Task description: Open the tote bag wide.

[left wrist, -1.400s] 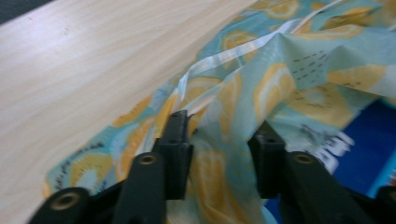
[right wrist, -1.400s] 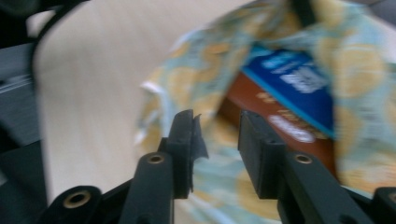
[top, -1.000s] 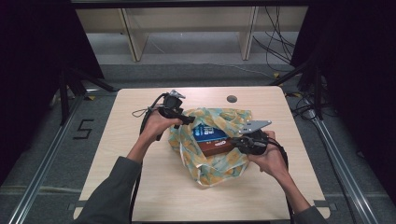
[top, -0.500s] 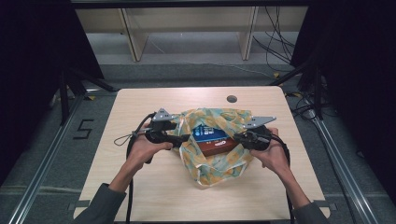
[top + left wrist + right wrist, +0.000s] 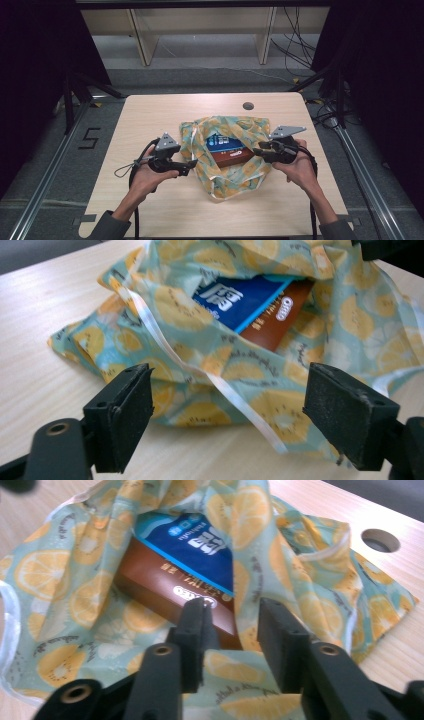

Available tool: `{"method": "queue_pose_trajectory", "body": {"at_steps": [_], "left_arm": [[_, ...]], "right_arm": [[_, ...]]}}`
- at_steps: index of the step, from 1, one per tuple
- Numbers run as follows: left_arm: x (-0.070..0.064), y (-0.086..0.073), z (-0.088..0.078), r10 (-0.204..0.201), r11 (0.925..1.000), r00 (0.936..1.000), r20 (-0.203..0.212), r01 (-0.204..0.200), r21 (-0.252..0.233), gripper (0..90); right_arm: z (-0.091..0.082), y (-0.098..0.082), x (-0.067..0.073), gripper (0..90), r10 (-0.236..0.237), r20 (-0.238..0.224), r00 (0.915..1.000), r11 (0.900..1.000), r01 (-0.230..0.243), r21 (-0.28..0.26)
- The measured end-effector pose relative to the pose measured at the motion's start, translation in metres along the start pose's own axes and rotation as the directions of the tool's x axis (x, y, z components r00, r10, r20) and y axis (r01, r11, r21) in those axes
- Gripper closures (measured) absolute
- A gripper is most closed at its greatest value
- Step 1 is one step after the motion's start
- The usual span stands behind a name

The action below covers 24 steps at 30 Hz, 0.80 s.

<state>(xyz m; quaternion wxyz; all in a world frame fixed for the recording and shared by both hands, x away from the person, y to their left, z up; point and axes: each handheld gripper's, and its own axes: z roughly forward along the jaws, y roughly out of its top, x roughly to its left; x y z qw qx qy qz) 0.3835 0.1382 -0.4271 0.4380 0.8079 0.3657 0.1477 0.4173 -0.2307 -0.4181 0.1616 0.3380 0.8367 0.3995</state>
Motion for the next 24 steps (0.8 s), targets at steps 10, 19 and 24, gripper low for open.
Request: {"method": "queue_pose_trajectory", "body": {"at_steps": [10, 19, 24], "left_arm": [[-0.012, -0.019, -0.010, 0.015, 0.9999, 0.9999, 0.003, -0.015, -0.006, 16.8], [-0.012, -0.037, -0.021, 0.006, 1.0000, 0.9998, -0.021, -0.006, 0.001, 16.8], [-0.014, -0.046, -0.024, 0.001, 1.0000, 0.9997, -0.026, -0.001, 0.002, 16.8]], "right_arm": [[-0.010, -0.013, -0.002, 45.4, 0.046, 0.038, 0.9982, 0.999, -0.045, -0.022], [-0.018, -0.025, -0.001, 41.9, 0.082, 0.041, 0.9957, 0.997, -0.083, 0.002], [-0.024, -0.034, 0.001, 40.2, 0.091, 0.049, 0.9947, 0.996, -0.091, -0.003]]}}
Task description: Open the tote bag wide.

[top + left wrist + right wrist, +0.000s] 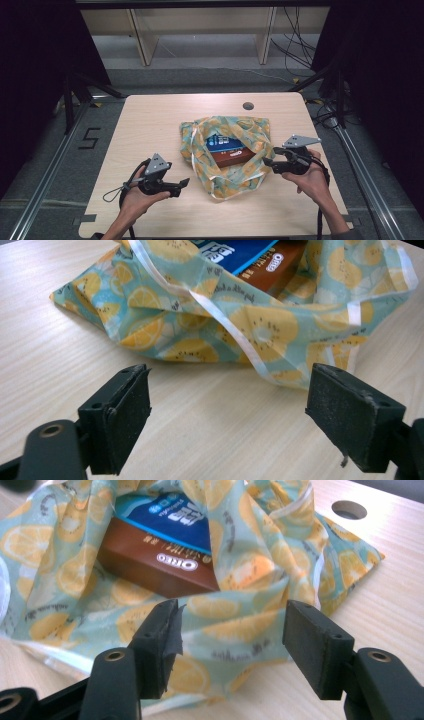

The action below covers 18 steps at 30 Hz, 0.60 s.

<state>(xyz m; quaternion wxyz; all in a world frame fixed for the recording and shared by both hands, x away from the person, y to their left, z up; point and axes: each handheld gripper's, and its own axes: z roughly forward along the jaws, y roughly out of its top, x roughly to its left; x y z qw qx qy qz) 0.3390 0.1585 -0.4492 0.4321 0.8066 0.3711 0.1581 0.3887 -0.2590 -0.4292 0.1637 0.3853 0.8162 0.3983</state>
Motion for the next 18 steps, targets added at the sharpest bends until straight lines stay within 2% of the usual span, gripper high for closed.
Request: {"method": "queue_pose_trajectory", "body": {"at_steps": [2, 4, 5, 6, 7, 10, 11, 12, 13, 14, 15, 16, 18], "left_arm": [[-0.003, -0.005, -0.002, -0.017, 0.9998, 0.9998, -0.010, 0.017, -0.012, 16.8], [-0.003, -0.007, -0.004, -0.001, 1.0000, 1.0000, -0.004, 0.001, -0.003, 16.8], [-0.003, -0.007, -0.004, -0.001, 1.0000, 1.0000, -0.004, 0.001, -0.003, 16.8], [-0.005, -0.010, -0.004, -0.020, 0.9996, 0.9998, -0.009, 0.020, -0.022, 16.8], [-0.004, -0.011, -0.004, -0.008, 0.9997, 0.9999, -0.010, 0.008, -0.022, 16.8], [-0.005, -0.013, -0.005, -0.010, 0.9997, 0.9999, -0.010, 0.010, -0.022, 16.8], [-0.005, -0.016, -0.005, 0.008, 0.9999, 0.9999, -0.014, -0.008, -0.012, 16.8], [-0.004, -0.017, -0.005, 0.030, 0.9996, 0.9995, -0.010, -0.030, -0.001, 16.8], [-0.006, -0.019, -0.004, 0.006, 1.0000, 0.9999, -0.016, -0.006, -0.001, 16.8], [-0.008, -0.021, -0.002, -0.018, 0.9998, 0.9998, -0.012, 0.017, -0.012, 16.8], [-0.008, -0.023, -0.002, -0.001, 1.0000, 0.9999, -0.014, 0.001, -0.010, 16.8], [-0.007, -0.024, -0.002, 0.013, 0.9998, 0.9998, -0.012, -0.012, 0.013, 16.8], [-0.009, -0.027, -0.001, -0.003, 1.0000, 0.9998, -0.019, 0.003, 0.004, 16.8]], "right_arm": [[-0.002, -0.004, 0.000, 39.8, 0.005, -0.001, 1.0000, 1.000, -0.005, 0.014], [-0.004, -0.007, -0.001, 39.5, 0.003, 0.000, 1.0000, 1.000, -0.003, 0.014], [-0.005, -0.009, 0.000, 39.4, 0.026, -0.002, 0.9997, 0.999, -0.026, 0.023], [-0.005, -0.011, 0.000, 39.2, 0.028, 0.000, 0.9996, 1.000, -0.028, 0.010], [-0.006, -0.012, -0.002, 39.0, 0.009, 0.003, 1.0000, 1.000, -0.009, 0.014], [-0.007, -0.015, -0.001, 38.1, 0.013, 0.002, 0.9999, 1.000, -0.013, 0.013], [-0.009, -0.018, 0.002, 37.8, 0.035, -0.001, 0.9994, 0.999, -0.035, 0.018], [-0.009, -0.019, 0.002, 37.6, 0.017, -0.002, 0.9998, 1.000, -0.017, 0.008], [-0.009, -0.020, 0.003, 37.4, 0.011, -0.002, 0.9999, 1.000, -0.011, 0.013], [-0.009, -0.022, 0.005, 37.3, 0.025, -0.004, 0.9997, 1.000, -0.025, 0.015], [-0.010, -0.022, 0.006, 37.1, 0.008, -0.007, 0.9999, 1.000, -0.007, 0.019], [-0.011, -0.024, 0.007, 36.8, 0.005, -0.009, 1.0000, 1.000, -0.005, 0.022], [-0.011, -0.026, 0.011, 36.4, 0.007, -0.015, 0.9999, 1.000, -0.007, 0.018]]}}
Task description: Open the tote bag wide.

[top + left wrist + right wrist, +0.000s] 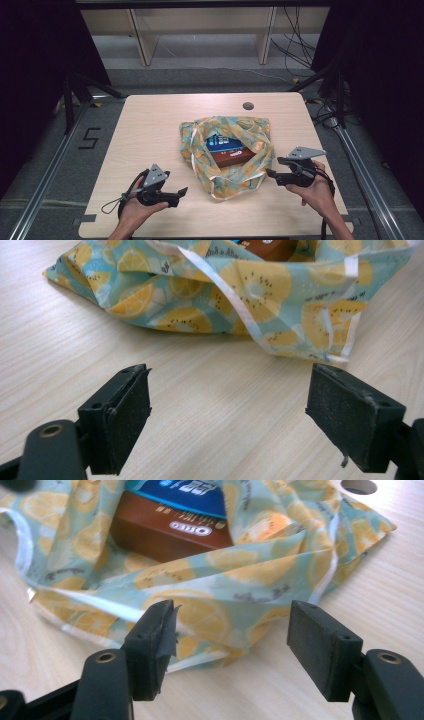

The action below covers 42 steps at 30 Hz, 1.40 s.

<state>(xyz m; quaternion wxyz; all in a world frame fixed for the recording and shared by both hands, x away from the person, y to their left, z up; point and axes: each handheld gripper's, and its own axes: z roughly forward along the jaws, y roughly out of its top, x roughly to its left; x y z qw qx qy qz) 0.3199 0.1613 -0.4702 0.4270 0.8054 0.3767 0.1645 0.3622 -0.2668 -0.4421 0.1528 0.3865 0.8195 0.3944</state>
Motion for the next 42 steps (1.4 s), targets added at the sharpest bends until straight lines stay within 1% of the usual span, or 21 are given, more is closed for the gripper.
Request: {"method": "queue_pose_trajectory", "body": {"at_steps": [7, 10, 11, 12, 15, 17, 18, 21, 22, 23, 24, 26, 27, 30, 31, 32, 35, 37, 39, 41, 42], "left_arm": [[-0.002, -0.007, 0.000, 0.004, 1.0000, 1.0000, -0.002, -0.004, 0.000, 16.8], [-0.001, -0.010, -0.001, 0.013, 0.9999, 0.9999, -0.005, -0.013, 0.008, 16.8], [-0.002, -0.011, -0.001, 0.015, 0.9997, 0.9999, -0.006, -0.014, 0.018, 16.8], [-0.003, -0.012, 0.000, 0.003, 1.0000, 1.0000, -0.006, -0.003, 0.009, 16.8], [-0.004, -0.014, -0.001, 0.023, 0.9995, 0.9997, -0.002, -0.023, 0.022, 16.8], [-0.006, -0.015, 0.000, 0.021, 0.9997, 0.9997, -0.009, -0.021, 0.014, 16.8], [-0.006, -0.016, -0.001, 0.021, 0.9996, 0.9997, -0.009, -0.021, 0.018, 16.8], [-0.013, -0.020, 0.001, 0.021, 0.9997, 0.9998, -0.008, -0.020, 0.014, 16.8], [-0.013, -0.022, 0.000, 0.031, 0.9992, 0.9995, 0.001, -0.031, 0.023, 16.8], [-0.015, -0.023, 0.000, 0.023, 0.9996, 0.9997, 0.004, -0.023, 0.015, 16.8], [-0.015, -0.024, -0.001, 0.030, 0.9992, 0.9996, 0.002, -0.030, 0.025, 16.8], [-0.017, -0.026, 0.000, 0.017, 0.9999, 0.9998, 0.007, -0.017, 0.003, 16.8], [-0.018, -0.028, -0.002, 0.031, 0.9991, 0.9995, 0.000, -0.031, 0.027, 16.8], [-0.020, -0.030, -0.002, 0.022, 0.9996, 0.9997, 0.009, -0.022, 0.020, 16.8], [-0.020, -0.031, -0.002, 0.033, 0.9993, 0.9994, 0.008, -0.033, 0.018, 16.8], [-0.019, -0.032, -0.002, 0.030, 0.9988, 0.9995, 0.003, -0.030, 0.038, 16.8], [-0.022, -0.034, -0.001, 0.022, 0.9993, 0.9997, 0.007, -0.022, 0.030, 16.8], [-0.022, -0.035, 0.000, 0.037, 0.9982, 0.9993, 0.005, -0.037, 0.047, 16.8], [-0.023, -0.035, 0.001, 0.042, 0.9985, 0.9991, 0.009, -0.042, 0.036, 16.8], [-0.022, -0.035, 0.001, 0.035, 0.9981, 0.9994, -0.003, -0.035, 0.051, 16.8], [-0.022, -0.035, 0.001, 0.028, 0.9987, 0.9995, 0.011, -0.029, 0.043, 16.7]], "right_arm": [[0.000, -0.009, 0.007, 35.2, -0.003, -0.005, 1.0000, 1.000, 0.003, -0.008], [0.001, -0.014, 0.009, 34.9, -0.015, -0.013, 0.9998, 1.000, 0.015, 0.018], [0.001, -0.016, 0.013, 34.8, 0.022, -0.016, 0.9996, 1.000, -0.022, 0.023], [0.002, -0.017, 0.010, 34.7, -0.032, -0.014, 0.9994, 0.999, 0.032, 0.013], [0.002, -0.022, 0.014, 34.5, -0.002, -0.014, 0.9999, 0.999, 0.003, 0.036], [0.003, -0.026, 0.013, 34.5, -0.029, -0.015, 0.9995, 0.999, 0.030, 0.034], [0.002, -0.027, 0.015, 34.5, -0.011, -0.016, 0.9998, 0.999, 0.012, 0.042], [0.000, -0.034, 0.017, 34.2, -0.017, -0.017, 0.9997, 0.999, 0.018, 0.033], [-0.001, -0.036, 0.019, 34.2, 0.005, -0.016, 0.9999, 0.999, -0.004, 0.045], [-0.001, -0.039, 0.018, 34.1, -0.016, -0.010, 0.9998, 0.999, 0.017, 0.043], [-0.002, -0.042, 0.020, 33.9, -0.004, -0.014, 0.9999, 0.999, 0.005, 0.047], [-0.003, -0.045, 0.020, 33.8, -0.013, -0.011, 0.9999, 0.999, 0.013, 0.049], [-0.005, -0.051, 0.022, 33.7, -0.003, -0.020, 0.9998, 0.998, 0.004, 0.059], [-0.008, -0.059, 0.024, 32.9, -0.005, -0.016, 0.9999, 0.999, 0.006, 0.053], [-0.009, -0.061, 0.025, 32.9, -0.005, -0.017, 0.9998, 0.998, 0.006, 0.057], [-0.010, -0.063, 0.026, 32.6, 0.003, -0.020, 0.9998, 0.998, -0.001, 0.056], [-0.012, -0.066, 0.027, 31.5, -0.003, -0.016, 0.9999, 0.998, 0.004, 0.063], [-0.014, -0.069, 0.026, 30.6, -0.001, -0.024, 0.9997, 0.998, 0.003, 0.055], [-0.016, -0.071, 0.026, 30.4, -0.004, -0.008, 1.0000, 0.998, 0.005, 0.060], [-0.016, -0.074, 0.025, 30.4, 0.005, -0.011, 0.9999, 0.998, -0.004, 0.061], [-0.016, -0.075, 0.023, 30.3, -0.006, -0.006, 1.0000, 0.998, 0.006, 0.060]]}}
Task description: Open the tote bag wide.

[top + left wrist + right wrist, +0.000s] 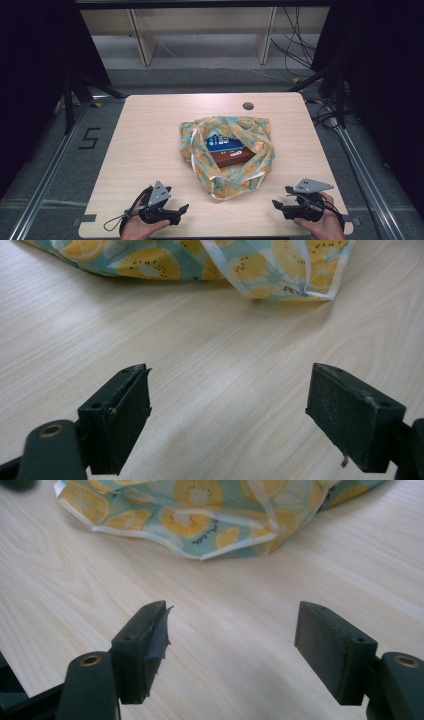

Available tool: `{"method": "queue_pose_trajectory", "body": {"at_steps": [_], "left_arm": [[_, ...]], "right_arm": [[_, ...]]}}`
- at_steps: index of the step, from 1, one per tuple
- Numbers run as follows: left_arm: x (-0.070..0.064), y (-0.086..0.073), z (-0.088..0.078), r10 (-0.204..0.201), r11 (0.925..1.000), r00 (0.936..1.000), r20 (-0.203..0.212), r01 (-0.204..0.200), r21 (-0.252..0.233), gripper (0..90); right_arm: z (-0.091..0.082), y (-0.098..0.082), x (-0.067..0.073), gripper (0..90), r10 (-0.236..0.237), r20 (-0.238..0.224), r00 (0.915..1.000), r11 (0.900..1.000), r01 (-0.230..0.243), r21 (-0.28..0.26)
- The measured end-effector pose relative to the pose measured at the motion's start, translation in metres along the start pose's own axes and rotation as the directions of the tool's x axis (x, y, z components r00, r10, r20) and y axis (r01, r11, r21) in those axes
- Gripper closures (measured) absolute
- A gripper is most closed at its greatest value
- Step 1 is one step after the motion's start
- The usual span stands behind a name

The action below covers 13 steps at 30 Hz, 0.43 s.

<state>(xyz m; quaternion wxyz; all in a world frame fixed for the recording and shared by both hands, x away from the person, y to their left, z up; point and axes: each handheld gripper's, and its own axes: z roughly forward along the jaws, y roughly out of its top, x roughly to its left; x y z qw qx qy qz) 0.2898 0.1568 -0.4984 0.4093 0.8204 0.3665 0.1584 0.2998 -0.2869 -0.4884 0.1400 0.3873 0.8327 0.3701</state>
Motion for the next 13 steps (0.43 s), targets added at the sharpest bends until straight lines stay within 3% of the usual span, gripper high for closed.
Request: {"method": "queue_pose_trajectory", "body": {"at_steps": [1, 3, 5, 8, 13], "left_arm": [[-0.0003, -0.0002, 0.0006, -0.007, 1.0000, 1.0000, -0.001, 0.007, -0.005, 16.7], [0.0019, 0.0006, -0.0002, 0.027, 0.9996, 0.9996, -0.012, -0.027, 0.010, 16.7], [0.0005, -0.0003, 0.0016, 0.001, 1.0000, 1.0000, -0.006, -0.001, -0.004, 16.8], [0.0009, -0.0003, 0.0012, -0.003, 1.0000, 1.0000, -0.008, 0.003, 0.003, 16.7], [0.0034, 0.0003, 0.0003, 0.017, 0.9994, 0.9998, -0.005, -0.017, 0.029, 16.7]], "right_arm": [[0.0000, 0.0000, 0.0000, 30.3, 0.000, 0.000, 1.0000, 1.000, 0.000, 0.000], [0.0010, -0.0015, -0.0002, 30.2, 0.025, -0.003, 0.9997, 0.999, -0.025, 0.020], [0.0014, -0.0016, -0.0005, 30.2, 0.015, 0.009, 0.9999, 1.000, -0.015, 0.012], [0.0014, -0.0014, -0.0016, 30.0, 0.002, 0.011, 0.9999, 1.000, -0.003, 0.016], [0.0014, -0.0013, -0.0016, 30.0, 0.018, 0.015, 0.9997, 1.000, -0.019, 0.023]]}}
